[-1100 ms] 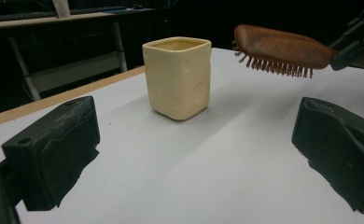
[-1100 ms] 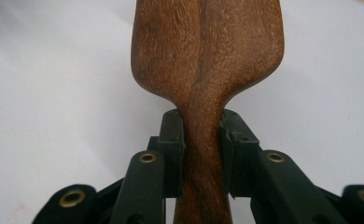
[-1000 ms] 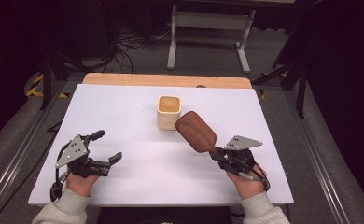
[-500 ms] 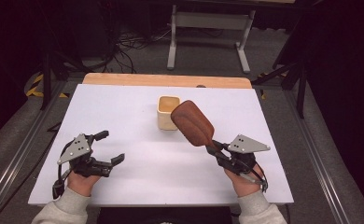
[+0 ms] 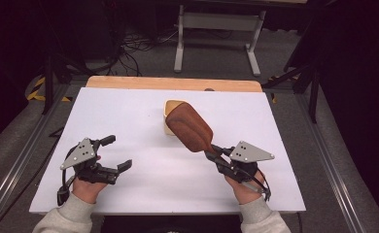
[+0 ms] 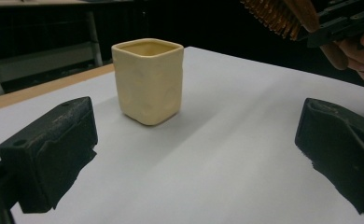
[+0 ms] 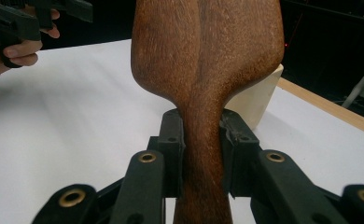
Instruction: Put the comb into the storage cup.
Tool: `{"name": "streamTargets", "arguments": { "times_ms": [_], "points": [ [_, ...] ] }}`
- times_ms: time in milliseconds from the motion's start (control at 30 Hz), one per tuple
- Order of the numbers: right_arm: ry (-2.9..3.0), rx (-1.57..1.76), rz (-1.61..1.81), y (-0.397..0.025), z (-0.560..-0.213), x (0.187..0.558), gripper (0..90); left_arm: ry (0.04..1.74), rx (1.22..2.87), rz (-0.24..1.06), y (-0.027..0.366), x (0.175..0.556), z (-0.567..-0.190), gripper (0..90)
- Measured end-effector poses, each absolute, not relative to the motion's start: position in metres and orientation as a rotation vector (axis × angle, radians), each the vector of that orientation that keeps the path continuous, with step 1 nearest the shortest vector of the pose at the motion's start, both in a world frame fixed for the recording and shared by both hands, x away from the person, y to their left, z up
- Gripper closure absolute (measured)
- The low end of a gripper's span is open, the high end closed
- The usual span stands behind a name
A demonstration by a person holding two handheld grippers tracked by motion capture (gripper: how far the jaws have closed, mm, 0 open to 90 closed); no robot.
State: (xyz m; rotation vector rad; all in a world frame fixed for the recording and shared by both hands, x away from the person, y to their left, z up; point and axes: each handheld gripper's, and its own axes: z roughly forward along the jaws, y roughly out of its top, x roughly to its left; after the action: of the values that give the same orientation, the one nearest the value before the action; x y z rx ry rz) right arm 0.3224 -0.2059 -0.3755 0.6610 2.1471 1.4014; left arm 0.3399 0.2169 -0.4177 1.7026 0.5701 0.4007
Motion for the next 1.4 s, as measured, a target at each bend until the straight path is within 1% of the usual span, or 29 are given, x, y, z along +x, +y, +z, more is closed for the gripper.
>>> {"name": "streamTargets", "arguments": {
  "times_ms": [167, 433, 600, 1067, 1400],
  "points": [
    [2.147, 0.641, 1.418, -0.202, -0.376, 0.322, 72.7, 0.56, 1.713, 0.347, 0.21, 0.344, -0.408, 0.4],
    [2.147, 0.609, 1.441, -0.192, -0.376, 0.324, 72.6, 0.516, 1.71, 0.328, 0.185, 0.354, -0.384, 0.0],
    [2.149, 0.589, 1.446, -0.186, -0.376, 0.326, 72.6, 0.497, 1.722, 0.287, 0.171, 0.359, -0.376, 0.0],
    [2.143, 0.561, 1.464, -0.18, -0.376, 0.326, 72.6, 0.507, 1.77, 0.156, 0.129, 0.379, -0.371, 0.3],
    [2.141, 0.546, 1.47, -0.178, -0.378, 0.325, 72.6, 0.49, 1.78, 0.133, 0.109, 0.385, -0.372, 1.0]
  ]
}}
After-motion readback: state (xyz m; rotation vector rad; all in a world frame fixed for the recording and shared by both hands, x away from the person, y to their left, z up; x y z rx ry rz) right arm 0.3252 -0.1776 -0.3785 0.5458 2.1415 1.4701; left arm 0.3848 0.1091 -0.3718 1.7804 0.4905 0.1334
